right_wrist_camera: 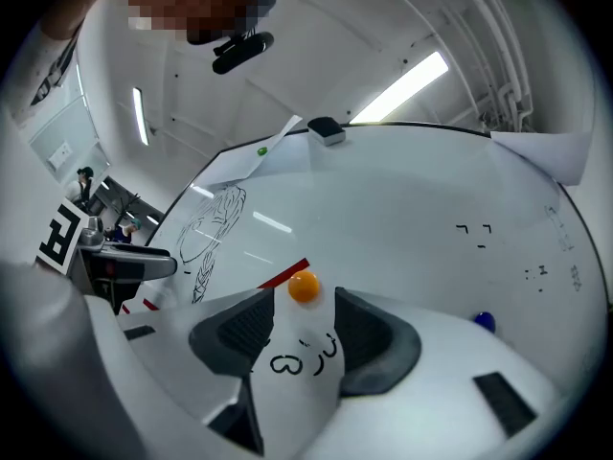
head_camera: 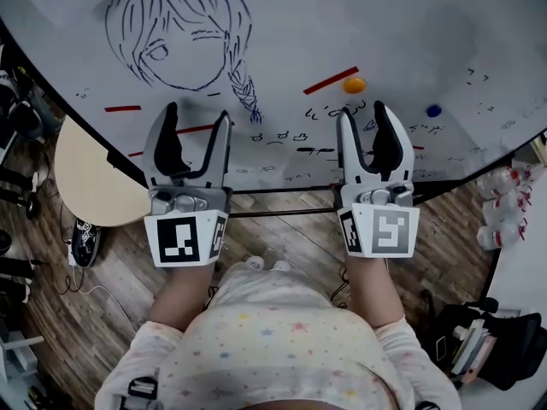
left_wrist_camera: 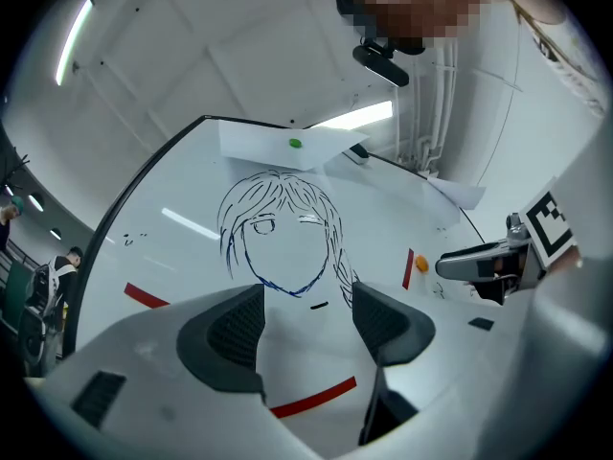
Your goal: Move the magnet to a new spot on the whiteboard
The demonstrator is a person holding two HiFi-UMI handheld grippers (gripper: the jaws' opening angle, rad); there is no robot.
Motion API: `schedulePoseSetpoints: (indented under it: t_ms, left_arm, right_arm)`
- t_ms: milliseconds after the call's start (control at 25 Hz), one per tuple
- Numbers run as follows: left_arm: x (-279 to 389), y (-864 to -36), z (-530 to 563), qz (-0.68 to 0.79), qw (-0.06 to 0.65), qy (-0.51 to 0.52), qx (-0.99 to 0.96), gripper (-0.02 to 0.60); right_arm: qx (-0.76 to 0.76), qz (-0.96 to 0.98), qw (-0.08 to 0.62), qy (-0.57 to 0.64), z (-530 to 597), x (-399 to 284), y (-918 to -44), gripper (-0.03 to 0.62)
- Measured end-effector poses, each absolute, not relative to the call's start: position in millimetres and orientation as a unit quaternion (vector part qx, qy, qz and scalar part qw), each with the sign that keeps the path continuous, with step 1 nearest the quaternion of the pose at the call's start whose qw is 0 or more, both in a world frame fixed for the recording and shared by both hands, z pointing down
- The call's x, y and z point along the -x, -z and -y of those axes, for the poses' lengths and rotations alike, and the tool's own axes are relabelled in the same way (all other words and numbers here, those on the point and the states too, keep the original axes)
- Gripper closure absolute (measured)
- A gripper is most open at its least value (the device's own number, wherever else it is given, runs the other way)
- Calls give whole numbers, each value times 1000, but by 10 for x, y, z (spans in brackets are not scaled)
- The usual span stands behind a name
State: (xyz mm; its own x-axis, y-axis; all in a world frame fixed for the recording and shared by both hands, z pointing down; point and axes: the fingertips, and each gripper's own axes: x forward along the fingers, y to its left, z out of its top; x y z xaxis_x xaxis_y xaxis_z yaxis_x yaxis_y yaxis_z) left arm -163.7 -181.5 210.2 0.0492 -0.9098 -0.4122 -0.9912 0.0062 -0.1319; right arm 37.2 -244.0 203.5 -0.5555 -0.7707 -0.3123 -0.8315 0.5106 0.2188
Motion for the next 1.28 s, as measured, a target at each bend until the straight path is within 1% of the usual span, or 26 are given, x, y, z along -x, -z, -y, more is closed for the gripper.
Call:
schedulePoseSetpoints:
  t_ms: [360, 480, 600, 1080, 1280]
  left_arm:
    - [1613, -1981, 1825, -676, 213, -116, 696, 318]
    - [1618, -1968, 1837, -675, 213, -117, 697, 318]
    - [1634, -1973, 1840, -674, 214, -120, 697, 318]
    - [1662, -1990, 1848, -670, 212, -125, 701, 318]
    - [1672, -2007, 1862, -666, 210, -130, 704, 318]
  right_arm:
    - [467, -858, 82, -197, 2499, -310, -1931, 379]
    - [469, -856, 83, -199, 2516, -289, -1918, 385]
    - [468, -857, 80, -199, 2535, -248, -1936, 405]
    - [488, -841, 70, -223, 2562, -196, -1842, 428]
    - [493, -841, 77, -210, 2630, -223, -1991, 439]
